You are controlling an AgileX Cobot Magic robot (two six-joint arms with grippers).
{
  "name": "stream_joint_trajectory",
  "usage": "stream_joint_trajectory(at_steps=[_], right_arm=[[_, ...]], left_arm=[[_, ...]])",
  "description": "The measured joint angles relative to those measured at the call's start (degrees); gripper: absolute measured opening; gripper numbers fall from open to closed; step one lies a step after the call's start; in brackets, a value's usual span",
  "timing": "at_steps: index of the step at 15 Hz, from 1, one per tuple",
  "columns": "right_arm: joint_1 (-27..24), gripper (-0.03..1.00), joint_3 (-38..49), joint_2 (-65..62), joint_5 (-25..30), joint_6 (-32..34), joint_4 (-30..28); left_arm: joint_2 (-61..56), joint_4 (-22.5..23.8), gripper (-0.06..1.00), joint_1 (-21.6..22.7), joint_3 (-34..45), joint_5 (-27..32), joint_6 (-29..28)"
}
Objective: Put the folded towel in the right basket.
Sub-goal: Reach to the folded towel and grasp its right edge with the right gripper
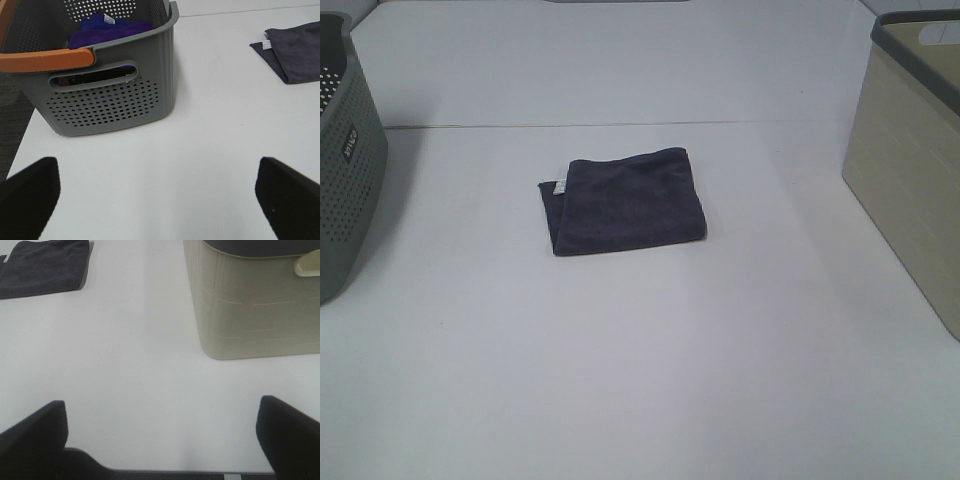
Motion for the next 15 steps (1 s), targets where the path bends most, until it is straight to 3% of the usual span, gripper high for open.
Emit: stream_joint_trajectory(at_steps=[15], right_arm=[[0.00, 0.98, 0.00, 0.00, 0.00, 0.00, 0.00]], left_arm=[[0.00, -1.66, 0.99, 0.00, 0.00, 0.00, 0.00]])
